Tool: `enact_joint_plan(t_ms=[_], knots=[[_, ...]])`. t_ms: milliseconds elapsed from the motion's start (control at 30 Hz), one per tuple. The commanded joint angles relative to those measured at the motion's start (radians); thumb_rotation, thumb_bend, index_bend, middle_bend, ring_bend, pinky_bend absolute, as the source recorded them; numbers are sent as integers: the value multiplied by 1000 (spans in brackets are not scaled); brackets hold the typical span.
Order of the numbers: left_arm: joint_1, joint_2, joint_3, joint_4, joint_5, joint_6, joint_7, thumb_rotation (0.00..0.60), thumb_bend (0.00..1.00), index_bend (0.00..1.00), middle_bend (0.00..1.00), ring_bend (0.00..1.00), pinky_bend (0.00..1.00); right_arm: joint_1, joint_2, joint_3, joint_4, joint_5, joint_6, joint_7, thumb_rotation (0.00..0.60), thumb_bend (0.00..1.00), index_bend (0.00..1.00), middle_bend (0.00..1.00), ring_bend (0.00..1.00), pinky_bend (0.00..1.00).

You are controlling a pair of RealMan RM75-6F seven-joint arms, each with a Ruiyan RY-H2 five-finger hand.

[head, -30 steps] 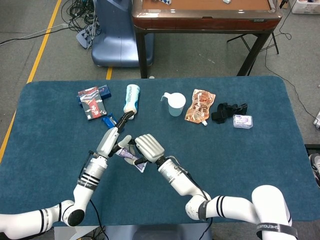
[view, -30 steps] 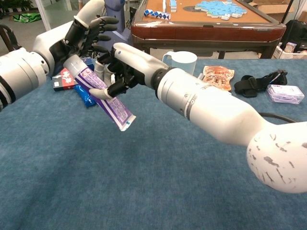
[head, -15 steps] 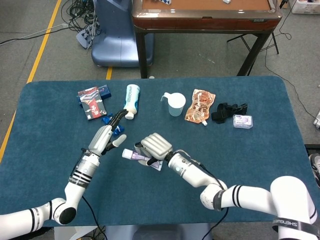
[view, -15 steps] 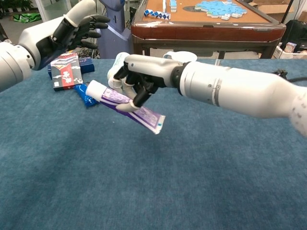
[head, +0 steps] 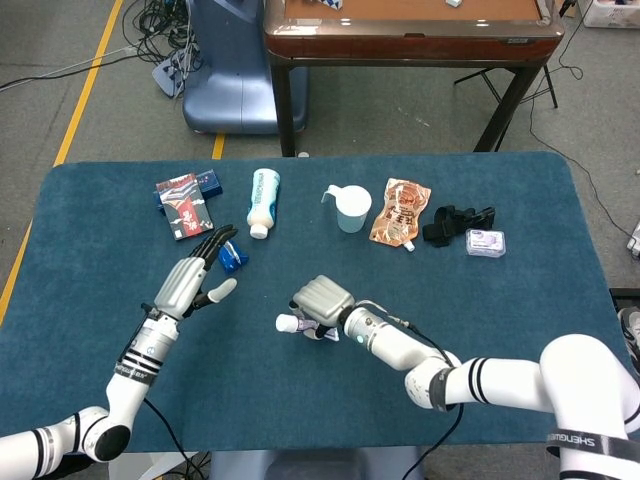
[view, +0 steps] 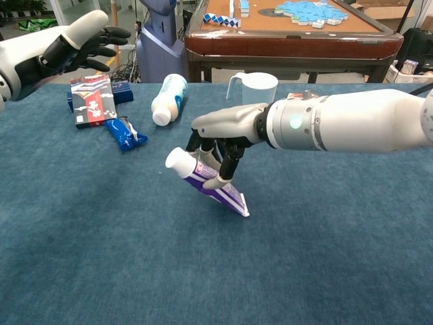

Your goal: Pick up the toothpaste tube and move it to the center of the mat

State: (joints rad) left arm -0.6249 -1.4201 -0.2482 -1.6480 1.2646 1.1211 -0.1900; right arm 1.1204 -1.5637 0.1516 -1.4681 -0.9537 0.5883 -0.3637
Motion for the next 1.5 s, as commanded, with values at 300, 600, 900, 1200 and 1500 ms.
enact_joint_plan(t_ms=[300,600,900,1200,1500], knots=[[26,24,4,40,17,33,0,0,6,0,0,0,68,-84,118,33,-137,-79,155,106,600,351,40,145,175,288],[79,70,10,81,21,108,55,592,58,0,0,0,111,-288,315,-36,-241,-213,376,173,600,353,223,345,323,353],[154,125,73,116,37,174,201,600,204,0,5,26,220,-514,426,-129,-256,-273,586,237,600,371,412,436,412,404],[277,170,145,23,69,318,363,600,204,0,20,30,223,-717,441,-181,-231,-319,811,192,600,396,488,528,490,439],[382,186,200,-80,120,431,433,600,203,0,29,30,224,-851,482,-199,-253,-348,911,233,600,396,554,571,526,439]])
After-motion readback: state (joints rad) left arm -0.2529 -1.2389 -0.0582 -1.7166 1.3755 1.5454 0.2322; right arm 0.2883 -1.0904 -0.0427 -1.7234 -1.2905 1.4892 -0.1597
